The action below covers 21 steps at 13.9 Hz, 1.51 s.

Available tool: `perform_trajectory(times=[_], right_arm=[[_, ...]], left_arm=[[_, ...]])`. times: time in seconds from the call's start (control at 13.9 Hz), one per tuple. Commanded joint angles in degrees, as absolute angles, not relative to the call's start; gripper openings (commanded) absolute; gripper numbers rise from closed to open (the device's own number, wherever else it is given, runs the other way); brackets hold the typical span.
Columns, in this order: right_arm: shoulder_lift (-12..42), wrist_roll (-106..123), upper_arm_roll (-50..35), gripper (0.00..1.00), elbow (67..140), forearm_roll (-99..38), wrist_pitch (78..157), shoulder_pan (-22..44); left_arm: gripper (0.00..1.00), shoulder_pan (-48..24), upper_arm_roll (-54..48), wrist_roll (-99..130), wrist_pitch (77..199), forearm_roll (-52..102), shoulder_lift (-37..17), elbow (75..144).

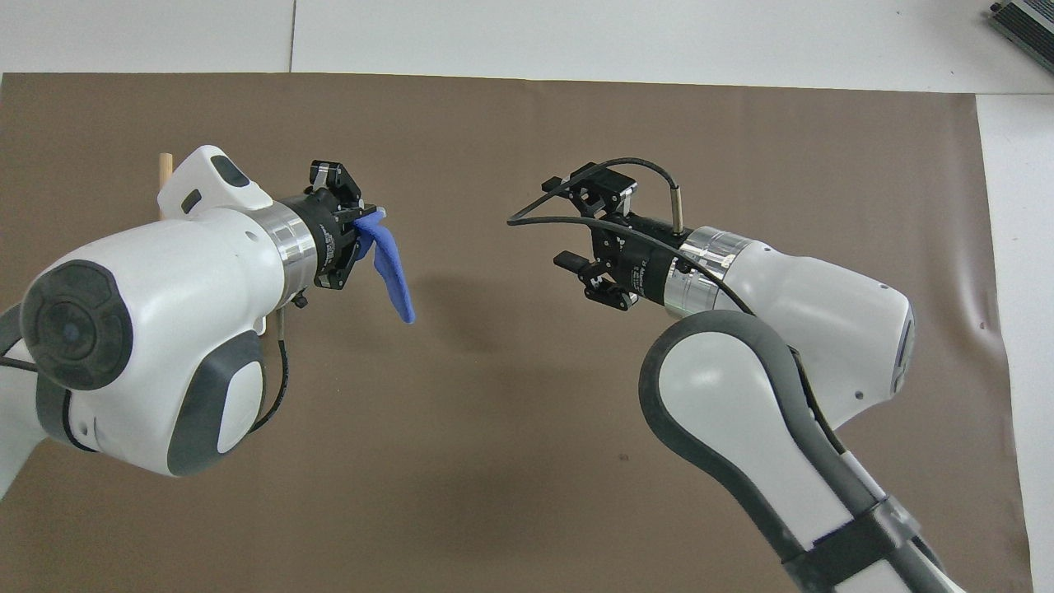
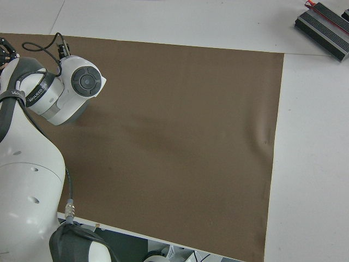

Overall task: Right arm passes towel to left arm to hang
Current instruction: 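Carry the towel with the left gripper while the right gripper withdraws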

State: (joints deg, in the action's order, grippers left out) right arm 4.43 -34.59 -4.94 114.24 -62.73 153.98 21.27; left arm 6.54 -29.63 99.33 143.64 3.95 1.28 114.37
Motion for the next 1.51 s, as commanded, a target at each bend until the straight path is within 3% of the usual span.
perform_trajectory(times=[0.0,0.14,0.58,0.94,1.44], right_arm=[[4.57,-28.24,-5.27,1.00,115.92,-50.41,153.63,18.47],[4.48,-23.05,-5.27,1.00,117.06,-42.40,151.80,15.40],[4.31,-16.35,-5.19,1.00,112.87,-6.02,132.31,4.93],[3.69,-16.26,-4.92,1.00,100.13,-3.69,111.31,1.41],[1.58,-14.34,-3.52,1.00,89.31,-1.76,95.55,-1.58]], left_arm=[[0.00,7.38,-25.42,92.92,142.47,4.75,1.93,115.14],[0.00,7.38,-22.43,89.14,141.86,4.75,1.93,115.31],[0.00,8.43,-13.54,74.03,141.07,4.75,2.02,116.89],[0.00,8.53,-7.39,58.57,142.03,4.75,0.89,115.23],[0.00,8.70,-3.34,53.35,143.35,4.31,0.44,115.40]])
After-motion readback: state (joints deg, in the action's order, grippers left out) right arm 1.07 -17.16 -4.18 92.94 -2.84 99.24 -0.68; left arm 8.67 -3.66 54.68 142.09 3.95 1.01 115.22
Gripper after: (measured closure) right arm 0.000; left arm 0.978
